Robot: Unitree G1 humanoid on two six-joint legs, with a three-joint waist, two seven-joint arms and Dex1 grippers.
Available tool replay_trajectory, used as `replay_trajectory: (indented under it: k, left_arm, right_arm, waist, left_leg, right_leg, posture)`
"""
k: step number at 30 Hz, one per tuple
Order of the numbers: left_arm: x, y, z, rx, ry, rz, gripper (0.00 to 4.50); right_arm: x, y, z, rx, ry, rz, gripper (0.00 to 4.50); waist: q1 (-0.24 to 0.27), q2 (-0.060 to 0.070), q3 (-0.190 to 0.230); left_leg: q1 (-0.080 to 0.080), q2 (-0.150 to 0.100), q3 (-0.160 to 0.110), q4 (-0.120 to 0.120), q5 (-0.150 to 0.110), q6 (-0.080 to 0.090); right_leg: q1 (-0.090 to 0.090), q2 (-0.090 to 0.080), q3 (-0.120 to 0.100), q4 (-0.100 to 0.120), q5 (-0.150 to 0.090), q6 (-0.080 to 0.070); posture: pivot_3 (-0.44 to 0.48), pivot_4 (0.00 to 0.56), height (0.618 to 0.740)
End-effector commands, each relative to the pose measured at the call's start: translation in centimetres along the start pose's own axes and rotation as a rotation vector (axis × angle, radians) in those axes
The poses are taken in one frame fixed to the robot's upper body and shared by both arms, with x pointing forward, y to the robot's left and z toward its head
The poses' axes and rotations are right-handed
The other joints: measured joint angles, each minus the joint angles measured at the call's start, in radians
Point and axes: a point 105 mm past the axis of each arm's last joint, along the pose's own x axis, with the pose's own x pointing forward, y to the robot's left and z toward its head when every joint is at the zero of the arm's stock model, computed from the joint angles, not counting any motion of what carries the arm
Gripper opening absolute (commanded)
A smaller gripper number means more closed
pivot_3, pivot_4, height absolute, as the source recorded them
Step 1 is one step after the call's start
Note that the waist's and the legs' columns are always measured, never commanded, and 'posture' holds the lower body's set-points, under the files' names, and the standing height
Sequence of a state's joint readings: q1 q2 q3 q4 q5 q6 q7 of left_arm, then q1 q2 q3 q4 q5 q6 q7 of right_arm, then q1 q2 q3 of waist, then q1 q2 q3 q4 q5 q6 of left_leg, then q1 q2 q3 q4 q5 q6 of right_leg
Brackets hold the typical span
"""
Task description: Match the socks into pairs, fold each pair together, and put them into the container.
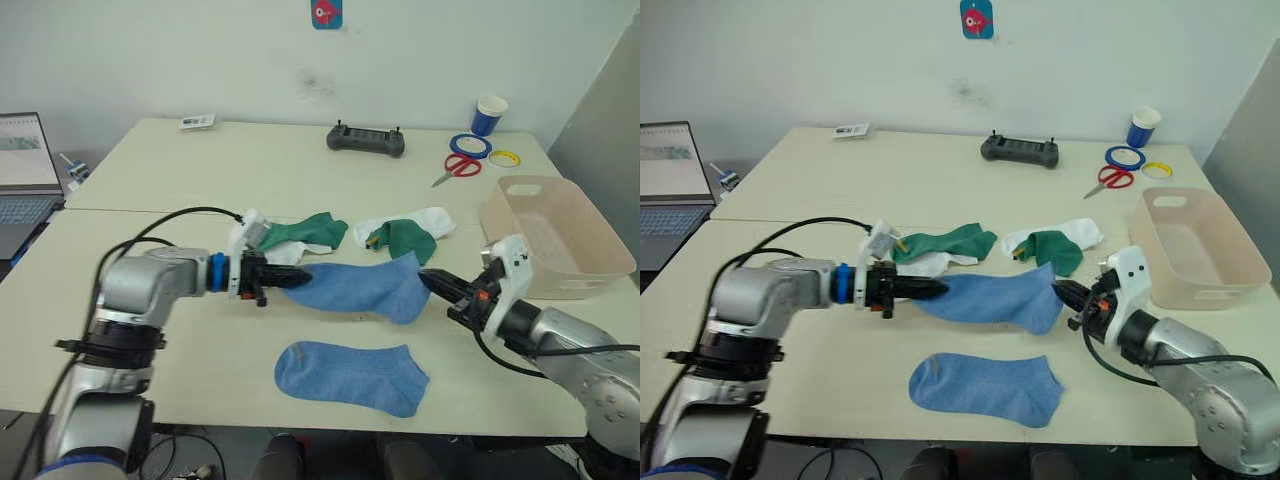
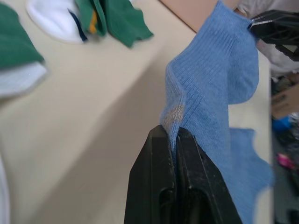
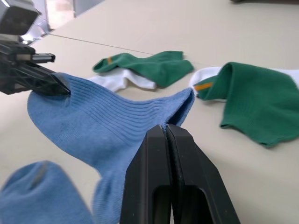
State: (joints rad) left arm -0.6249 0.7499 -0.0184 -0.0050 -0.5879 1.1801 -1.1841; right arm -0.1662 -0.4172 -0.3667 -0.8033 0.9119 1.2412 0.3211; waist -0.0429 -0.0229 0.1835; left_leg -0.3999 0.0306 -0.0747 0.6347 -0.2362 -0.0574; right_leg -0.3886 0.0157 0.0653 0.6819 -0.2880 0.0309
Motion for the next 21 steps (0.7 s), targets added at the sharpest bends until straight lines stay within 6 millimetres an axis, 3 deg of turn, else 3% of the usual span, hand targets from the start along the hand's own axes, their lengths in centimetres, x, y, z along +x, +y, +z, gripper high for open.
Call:
replay_trajectory:
  k: [1,6,13,16,21]
  left_arm:
    - [-1.4,-2.3,-1.0,-0.048,0.059,-0.096,0.0]
    - [-1.2,-2.1,-4.7,-0.07,0.16,-0.057,0.0]
    - [-0.3,-1.7,-8.8,-0.087,0.24,-0.003,0.0]
    - [0.1,-1.3,-9.7,-0.067,0.257,0.019,0.0]
    - [0.3,-1.9,-9.6,-0.063,0.251,0.0,0.0]
  right_arm:
    - [-1.3,2.6,-0.3,0.037,0.011,0.103,0.03]
    - [-1.7,3.7,-3.5,0.072,0.143,0.095,0.03]
    - [-1.2,3.4,-5.8,0.061,0.222,0.043,0.03]
    - [-1.2,3.6,-6.6,0.037,0.254,0.046,0.03]
    - [-1.4,3.4,-6.7,0.024,0.247,0.036,0.03]
  waist:
    - [-0.003,0.0,0.0]
    - [-0.003,0.0,0.0]
    - [-0.007,0.0,0.0]
    - [-0.006,0.0,0.0]
    - [-0.005,0.0,0.0]
  left_leg:
    - [0.0,0.0,0.0,-0.001,0.0,0.0]
    - [0.001,0.0,0.001,-0.005,0.0,0.0]
    - [0.002,0.0,0.001,-0.005,0.0,0.0]
    - [0.001,0.0,0.001,-0.005,0.0,0.0]
    - [0.001,0.0,0.001,-0.005,0.0,0.0]
  right_leg:
    - [0.0,0.0,0.0,0.0,0.0,0.0]
    - [-0.001,-0.002,0.0,-0.001,-0.002,-0.002]
    - [-0.001,-0.002,0.002,-0.001,-0.002,-0.002]
    - [-0.001,-0.002,0.002,-0.002,-0.002,-0.002]
    - [-0.001,-0.002,0.001,-0.002,-0.002,-0.002]
  posture:
    - [0.0,0.15,0.74]
    - [0.0,0.15,0.74]
    - [0.0,0.15,0.74]
    - [0.0,0.15,0.74]
    - [0.0,0.15,0.74]
